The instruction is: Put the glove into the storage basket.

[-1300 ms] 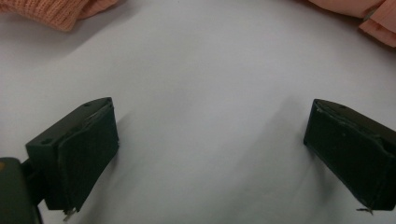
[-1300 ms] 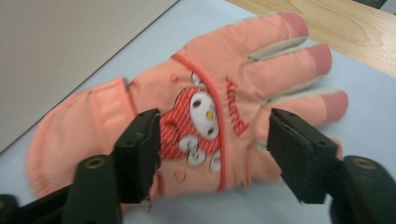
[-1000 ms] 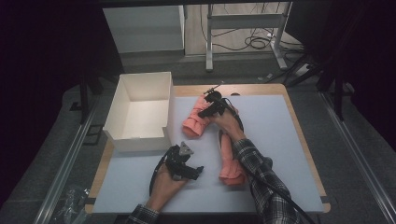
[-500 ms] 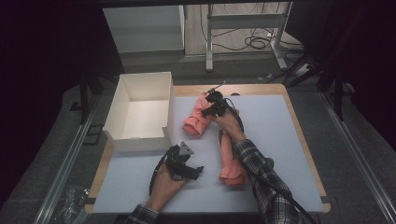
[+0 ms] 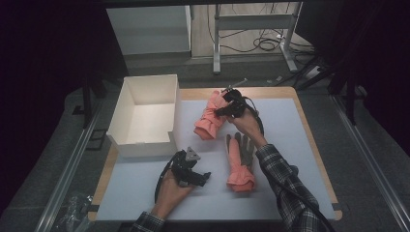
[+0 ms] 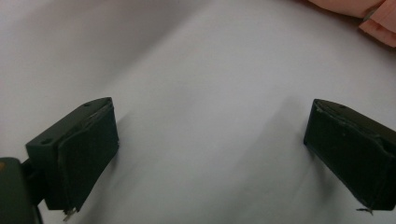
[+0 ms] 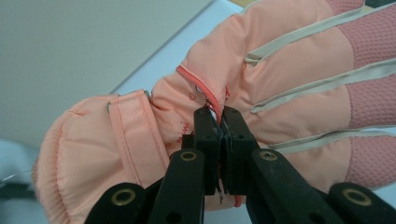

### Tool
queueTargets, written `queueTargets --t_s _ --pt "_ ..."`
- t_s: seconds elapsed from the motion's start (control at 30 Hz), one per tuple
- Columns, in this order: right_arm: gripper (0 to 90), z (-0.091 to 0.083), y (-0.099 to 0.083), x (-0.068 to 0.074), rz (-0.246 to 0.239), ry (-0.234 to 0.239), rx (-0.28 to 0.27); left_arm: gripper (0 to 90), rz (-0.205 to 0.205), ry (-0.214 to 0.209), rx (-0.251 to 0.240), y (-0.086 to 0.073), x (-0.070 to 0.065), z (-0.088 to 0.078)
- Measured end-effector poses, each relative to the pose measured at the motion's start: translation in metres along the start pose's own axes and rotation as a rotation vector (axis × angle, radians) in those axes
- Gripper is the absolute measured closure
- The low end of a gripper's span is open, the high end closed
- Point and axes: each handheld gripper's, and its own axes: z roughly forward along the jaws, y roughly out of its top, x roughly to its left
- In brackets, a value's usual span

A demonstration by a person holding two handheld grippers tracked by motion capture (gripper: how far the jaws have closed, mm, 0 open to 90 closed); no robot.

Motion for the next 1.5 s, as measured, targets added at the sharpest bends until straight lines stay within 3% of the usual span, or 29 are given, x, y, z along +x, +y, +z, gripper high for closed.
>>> queueTargets --t_s 0.17,0.4,0.57,0.97,1.17,1.33,1.43,1.5 --pt "85.6 -0.028 -0.003 0.006 -0.026 0.049 -0.001 3.2 0.001 0.0 0.0 0.0 0.0 0.0" --pt "85.5 -0.053 -0.015 0.015 -0.06 0.101 0.009 3.2 0.004 0.001 0.0 0.0 0.0 0.0" --pt "85.5 -0.08 -0.035 0.021 -0.086 0.166 0.001 3.2 0.009 0.002 0.001 0.0 0.001 0.0" --pt "85.3 -0.126 -0.083 0.032 -0.134 0.22 0.069 3.2 0.008 0.001 0.001 0.0 0.001 0.0" --pt "85.2 -0.129 -0.098 0.038 -0.197 0.262 0.112 3.2 0.005 0.002 -0.001 0.0 0.0 0.0" --pt "84.5 -0.112 -0.109 0.036 -0.239 0.265 0.146 3.2 0.005 0.002 -0.002 0.0 0.0 0.0" --pt "80.4 -0.096 -0.115 0.037 -0.286 0.201 0.171 3.2 0.009 0.002 0.002 0.0 0.001 0.0" --pt "78.5 -0.094 -0.116 0.037 -0.302 0.188 0.171 3.2 0.01 0.002 0.002 0.0 0.001 0.0"
